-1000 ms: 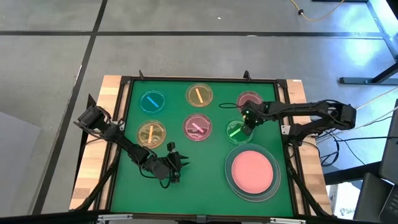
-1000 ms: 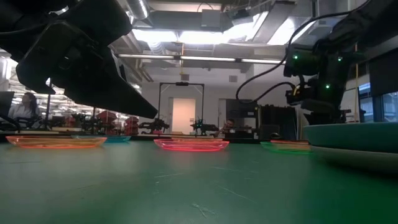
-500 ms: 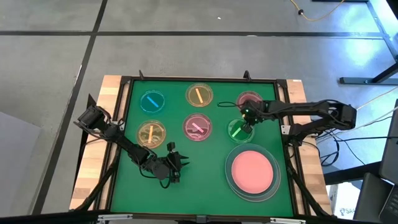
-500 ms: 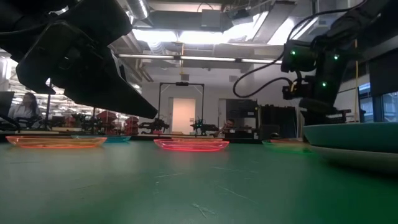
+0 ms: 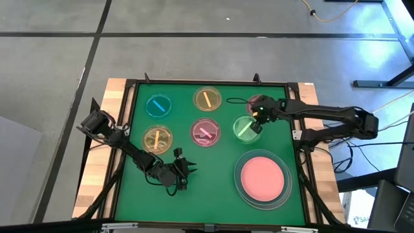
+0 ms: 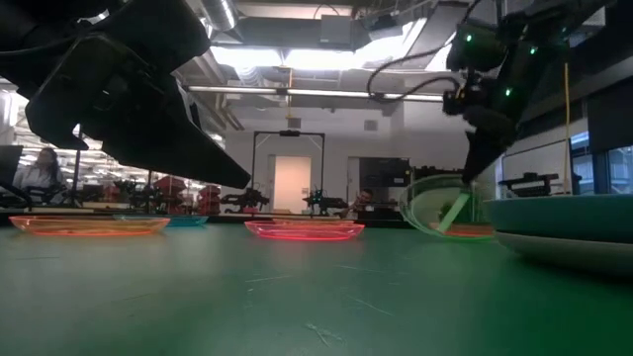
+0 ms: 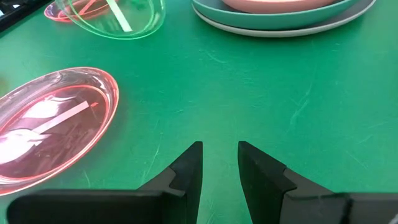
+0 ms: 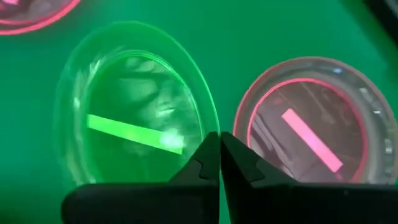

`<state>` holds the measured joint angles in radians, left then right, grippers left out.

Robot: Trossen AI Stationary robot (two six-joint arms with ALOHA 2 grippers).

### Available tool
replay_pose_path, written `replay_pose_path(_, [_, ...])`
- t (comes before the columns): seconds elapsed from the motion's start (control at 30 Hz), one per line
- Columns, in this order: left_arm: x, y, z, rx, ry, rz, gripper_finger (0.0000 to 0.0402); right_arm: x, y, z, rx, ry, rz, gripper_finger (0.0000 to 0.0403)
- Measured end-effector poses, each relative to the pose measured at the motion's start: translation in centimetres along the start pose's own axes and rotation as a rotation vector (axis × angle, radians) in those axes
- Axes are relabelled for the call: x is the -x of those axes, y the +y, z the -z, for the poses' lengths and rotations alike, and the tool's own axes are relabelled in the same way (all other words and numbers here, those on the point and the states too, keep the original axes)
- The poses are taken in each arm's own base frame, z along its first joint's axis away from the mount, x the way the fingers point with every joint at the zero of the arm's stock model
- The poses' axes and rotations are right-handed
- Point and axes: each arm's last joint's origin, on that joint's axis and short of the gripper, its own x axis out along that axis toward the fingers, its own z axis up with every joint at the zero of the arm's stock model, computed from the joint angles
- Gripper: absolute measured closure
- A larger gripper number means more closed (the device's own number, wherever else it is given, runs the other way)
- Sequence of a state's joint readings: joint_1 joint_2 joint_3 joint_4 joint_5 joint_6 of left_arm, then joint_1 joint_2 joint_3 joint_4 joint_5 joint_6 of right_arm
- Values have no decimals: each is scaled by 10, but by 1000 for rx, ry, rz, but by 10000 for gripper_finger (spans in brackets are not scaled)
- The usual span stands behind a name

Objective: Stack plastic plates
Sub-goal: Stack the green plate on top of the light pink plate

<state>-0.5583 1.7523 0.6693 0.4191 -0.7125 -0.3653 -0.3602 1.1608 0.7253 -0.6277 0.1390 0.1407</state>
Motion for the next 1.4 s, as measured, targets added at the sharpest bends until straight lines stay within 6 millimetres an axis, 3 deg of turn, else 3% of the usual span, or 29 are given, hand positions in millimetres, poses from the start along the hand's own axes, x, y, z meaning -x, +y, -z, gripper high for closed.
replay_pose_path(0.27, [0, 0, 0, 0, 0, 0, 306, 37, -1, -7, -9, -93, -129, 402])
replay_pose_path(0.5, [0, 0, 0, 0, 0, 0, 306, 58, 4, 1, 14, -114, -313, 402])
replay_pose_path(1.17, [0, 0, 0, 19, -2, -3, 306, 91, 89, 44, 275, -64, -550, 402])
replay_pose_path(1.4, [0, 0, 0, 18, -2, -3, 306, 84, 104, 76, 272, 33, -546, 402])
